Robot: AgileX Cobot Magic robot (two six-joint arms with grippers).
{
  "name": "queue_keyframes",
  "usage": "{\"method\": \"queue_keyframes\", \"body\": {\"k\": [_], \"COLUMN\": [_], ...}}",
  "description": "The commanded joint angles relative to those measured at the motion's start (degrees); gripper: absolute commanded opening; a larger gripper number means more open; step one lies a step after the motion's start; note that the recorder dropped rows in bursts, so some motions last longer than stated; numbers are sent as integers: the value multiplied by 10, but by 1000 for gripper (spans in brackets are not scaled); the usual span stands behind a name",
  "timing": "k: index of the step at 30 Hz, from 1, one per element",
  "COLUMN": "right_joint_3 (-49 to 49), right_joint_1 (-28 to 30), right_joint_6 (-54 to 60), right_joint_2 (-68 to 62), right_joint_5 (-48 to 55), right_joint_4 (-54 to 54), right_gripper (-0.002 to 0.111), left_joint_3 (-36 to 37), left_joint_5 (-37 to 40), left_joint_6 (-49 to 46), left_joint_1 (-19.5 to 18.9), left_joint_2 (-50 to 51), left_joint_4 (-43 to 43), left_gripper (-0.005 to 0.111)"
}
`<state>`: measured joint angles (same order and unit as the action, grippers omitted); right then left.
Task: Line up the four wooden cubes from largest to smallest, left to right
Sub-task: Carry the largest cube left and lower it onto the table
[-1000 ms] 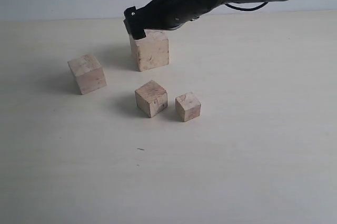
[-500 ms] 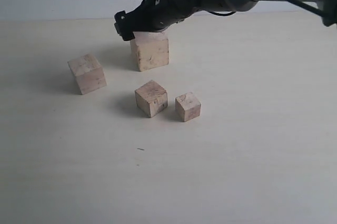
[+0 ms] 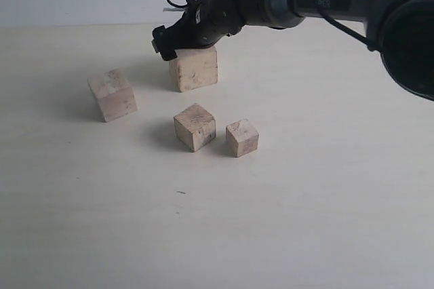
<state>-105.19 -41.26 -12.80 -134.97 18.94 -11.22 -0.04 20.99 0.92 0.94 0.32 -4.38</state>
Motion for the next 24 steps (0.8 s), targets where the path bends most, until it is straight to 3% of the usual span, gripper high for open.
{"method": "queue_keyframes", "body": {"k": [1, 3, 5, 6, 7, 9, 12, 17, 19, 20, 22, 24], "right_joint_3": [-5, -5, -5, -5, -5, -5, -5, -5, -5, -5, -5, -3], "right_joint_1": [-1, -1, -1, -1, -1, -1, -1, -1, -1, -1, -1, -7], "right_joint_6": [-23, -23, -23, -23, -23, -23, 2, 259, 527, 690, 879, 940], "right_joint_2": [-10, -10, -7, -3, 1, 14, 31, 89, 117, 126, 128, 120], "right_joint_5": [20, 29, 36, 40, 42, 78, 94, 101, 160, 241, 363, 425], "right_joint_4": [-8, -8, -8, -8, -8, -8, 11, 204, 400, 530, 637, 655], "right_gripper": [104, 102, 91, 71, 58, 3, 0, 0, 0, 0, 0, 0], "left_joint_3": [0, 0, 0, 0, 0, 0, 0, 0, 0, 0, 0, 0], "left_joint_5": [-5, -5, -5, -5, -5, -5, -5, -5, -5, -5, -5, -5], "left_joint_6": [4, 4, 4, 4, 4, 4, 4, 4, 4, 4, 4, 4], "left_joint_1": [3, 3, 3, 3, 3, 3, 3, 3, 3, 3, 3, 3], "left_joint_2": [-3, -3, -3, -3, -3, -3, -3, -3, -3, -3, -3, -3], "left_joint_4": [2, 2, 2, 2, 2, 2, 2, 2, 2, 2, 2, 2], "left_gripper": [0, 0, 0, 0, 0, 0, 0, 0, 0, 0, 0, 0]}}
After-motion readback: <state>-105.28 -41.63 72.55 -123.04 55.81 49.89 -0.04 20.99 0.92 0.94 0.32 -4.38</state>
